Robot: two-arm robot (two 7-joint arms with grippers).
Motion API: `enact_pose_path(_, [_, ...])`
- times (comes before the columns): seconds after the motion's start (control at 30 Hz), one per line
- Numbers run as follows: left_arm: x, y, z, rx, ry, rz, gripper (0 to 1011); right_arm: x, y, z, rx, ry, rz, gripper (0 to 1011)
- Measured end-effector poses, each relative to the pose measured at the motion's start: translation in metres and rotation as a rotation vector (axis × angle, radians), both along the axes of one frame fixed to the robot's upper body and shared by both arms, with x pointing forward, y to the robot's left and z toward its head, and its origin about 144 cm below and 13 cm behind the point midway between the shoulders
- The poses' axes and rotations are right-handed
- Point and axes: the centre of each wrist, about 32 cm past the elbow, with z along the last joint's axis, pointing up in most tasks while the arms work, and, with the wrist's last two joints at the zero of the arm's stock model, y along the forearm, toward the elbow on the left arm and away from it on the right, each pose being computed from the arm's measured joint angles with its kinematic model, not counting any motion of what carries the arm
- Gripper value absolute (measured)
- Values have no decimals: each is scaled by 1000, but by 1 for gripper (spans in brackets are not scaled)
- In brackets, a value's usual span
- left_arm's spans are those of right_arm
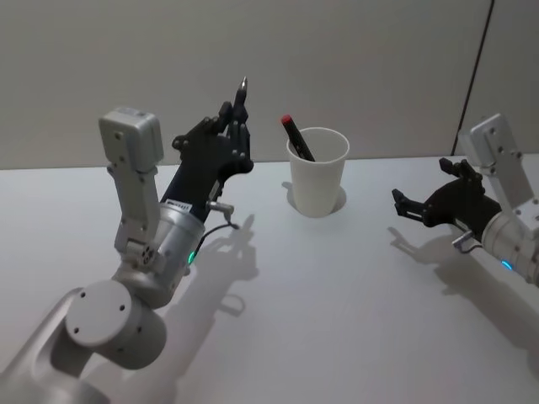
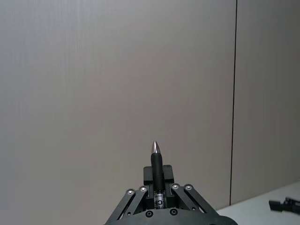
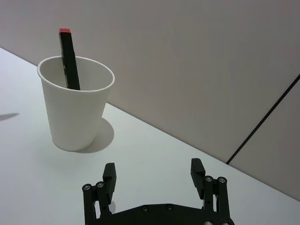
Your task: Place the pen into the pen holder.
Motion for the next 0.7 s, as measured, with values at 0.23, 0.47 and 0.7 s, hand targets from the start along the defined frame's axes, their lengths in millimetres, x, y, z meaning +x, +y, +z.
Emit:
enact_pose_path(0.23, [18, -12, -7, -82, -36, -46, 123, 0, 0, 0, 0, 0, 0, 1001])
enact_pose_path(0.47, [33, -25, -14, -127, -38, -87, 123, 0, 0, 0, 0, 0, 0, 1001])
enact_pose_path(0.7, [44, -38, -19, -140, -34, -115, 123, 0, 0, 0, 0, 0, 0, 1001])
